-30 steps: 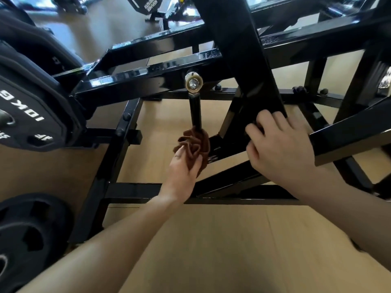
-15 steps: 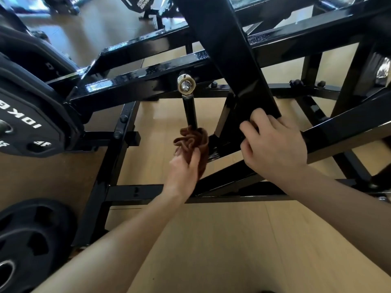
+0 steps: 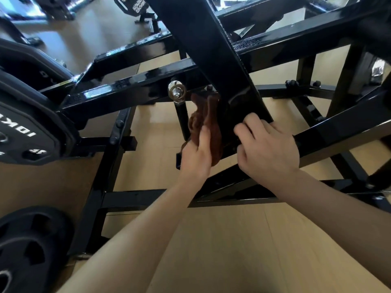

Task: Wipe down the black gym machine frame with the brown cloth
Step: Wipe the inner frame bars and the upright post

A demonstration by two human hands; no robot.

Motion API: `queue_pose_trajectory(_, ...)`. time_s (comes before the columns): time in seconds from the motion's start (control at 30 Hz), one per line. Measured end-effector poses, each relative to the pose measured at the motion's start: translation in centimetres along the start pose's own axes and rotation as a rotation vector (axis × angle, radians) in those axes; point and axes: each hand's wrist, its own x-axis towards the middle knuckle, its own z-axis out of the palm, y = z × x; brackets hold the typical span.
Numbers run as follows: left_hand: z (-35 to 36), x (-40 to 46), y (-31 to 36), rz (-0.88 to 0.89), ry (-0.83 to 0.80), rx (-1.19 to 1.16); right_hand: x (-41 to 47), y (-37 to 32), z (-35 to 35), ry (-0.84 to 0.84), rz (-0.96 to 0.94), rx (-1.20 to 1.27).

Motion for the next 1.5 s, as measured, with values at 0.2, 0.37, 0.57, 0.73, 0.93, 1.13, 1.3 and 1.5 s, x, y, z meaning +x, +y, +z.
queue_pose_trajectory(0.2, 0.5, 0.3, 3.7, -0.044, 0.004, -0.163, 0.2, -0.2, -0.2, 0.057, 0.005, 0.016)
queue_pose_trajectory(0.37, -0.2, 0.4, 1.8, 0.052, -0.027, 0.027, 0.4, -0.2, -0.8, 0.11, 0.111, 0.187)
queue_pose_trajectory(0.57, -0.5, -0.2, -1.1, 0.046, 0.005, 0.149, 0.1, 0.8, -2.3, 0.078, 0.206, 0.418)
queue_pose_trajectory(0.73, -0.3, -2.0, -1.0, 0.102, -0.043, 0.181, -1.5, 2.2, -2.0, 0.07, 0.294, 0.323)
queue_pose_trajectory(0.93, -2.7, -1.1, -6.2, 0.302, -0.191, 1.153, -3.0, 2.1, -1.2, 0.031, 0.327, 0.201)
queue_pose_trajectory(1.13, -4.9, -1.7, -5.7, 0.147, -0.104, 0.935, -3.3, 2.4, -1.4, 0.039, 0.268, 0.203)
queue_pose_trajectory(1.3, -4.2, -2.5, -7.2, -0.145, 0.169, 0.376, -3.2, 2.4, -1.5, 0.03, 0.264, 0.159)
queue_pose_trajectory(1.5, 0.6, -3.4, -1.1, -0.053, 0.182, 0.182, -3.0, 2.1, -1.2, 0.05, 0.326, 0.224)
